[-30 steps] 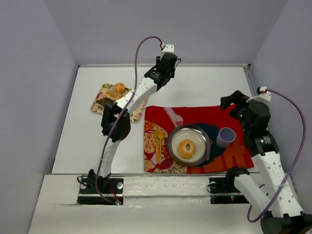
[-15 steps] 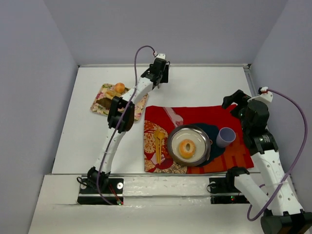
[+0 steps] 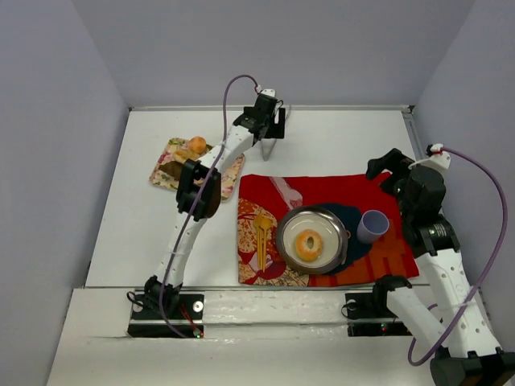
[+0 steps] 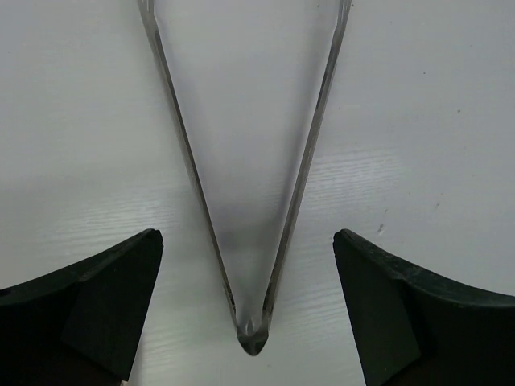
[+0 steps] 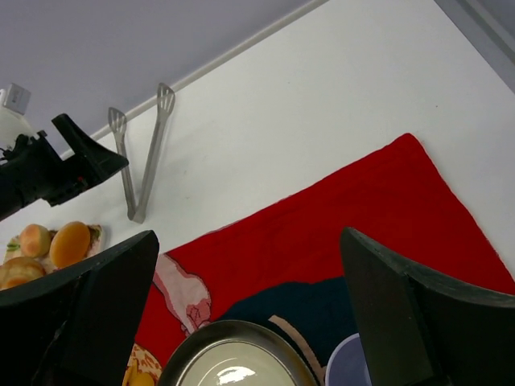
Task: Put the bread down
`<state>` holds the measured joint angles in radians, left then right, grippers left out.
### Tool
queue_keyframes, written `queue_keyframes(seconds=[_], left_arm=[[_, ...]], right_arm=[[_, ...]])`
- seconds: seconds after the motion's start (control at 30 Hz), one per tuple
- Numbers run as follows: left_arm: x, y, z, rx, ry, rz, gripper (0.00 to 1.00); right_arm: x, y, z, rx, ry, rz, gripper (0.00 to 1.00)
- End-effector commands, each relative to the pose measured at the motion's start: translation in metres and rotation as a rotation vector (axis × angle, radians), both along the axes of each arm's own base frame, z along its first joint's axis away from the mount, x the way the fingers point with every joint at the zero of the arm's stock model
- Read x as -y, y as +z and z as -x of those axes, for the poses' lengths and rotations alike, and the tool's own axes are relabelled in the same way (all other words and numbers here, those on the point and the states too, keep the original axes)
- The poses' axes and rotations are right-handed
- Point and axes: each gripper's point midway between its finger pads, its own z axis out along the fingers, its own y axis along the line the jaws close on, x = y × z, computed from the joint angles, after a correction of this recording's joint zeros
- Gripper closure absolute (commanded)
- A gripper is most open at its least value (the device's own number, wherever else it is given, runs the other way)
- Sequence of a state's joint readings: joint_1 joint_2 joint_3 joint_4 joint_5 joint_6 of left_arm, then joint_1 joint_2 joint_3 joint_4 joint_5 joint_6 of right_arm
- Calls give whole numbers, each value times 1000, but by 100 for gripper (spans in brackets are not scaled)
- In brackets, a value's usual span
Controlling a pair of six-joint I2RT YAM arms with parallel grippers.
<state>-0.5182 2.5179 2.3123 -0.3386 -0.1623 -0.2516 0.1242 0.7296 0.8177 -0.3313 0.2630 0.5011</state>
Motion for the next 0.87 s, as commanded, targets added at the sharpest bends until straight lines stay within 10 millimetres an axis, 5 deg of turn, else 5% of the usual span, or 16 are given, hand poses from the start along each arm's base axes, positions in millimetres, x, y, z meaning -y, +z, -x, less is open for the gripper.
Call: queue_keyframes(seconds=[0.0,0.1,0.17,0.2,0.27,0.3,0.43,0.47,0.5,0.67,0.83], left_arm=[[-10,201,31,250,-22,146,1],[-24,241,63,287,14,175,1],[-42,264,105,314,80,209,1],[-59,252,137,299,88,198,1],[-66,245,167,333,107,260,1],[-85,211,198,290,116,262,1],[-131,146,258,193,280,382,1],[-146,152,272,211,333,428,1],[-151,129,278,166,351,394,1],[-183,96,327,105,423,442,1],[-193,97,335,111,442,438,1]], right_arm=[[-1,20,5,70,11,-7,0],[0,15,8,50,3,-10,0],[0,12,11,32,-3,-20,0],[1,10,12,27,-9,-24,0],[8,9,15,26,-57,-43,0],[10,9,16,29,-71,-49,0],[10,17,21,58,-80,-80,0],[10,17,21,61,-83,-86,0],[10,15,21,57,-84,-88,0],[6,2,18,21,-64,-91,0],[6,-1,20,19,-70,-103,0]])
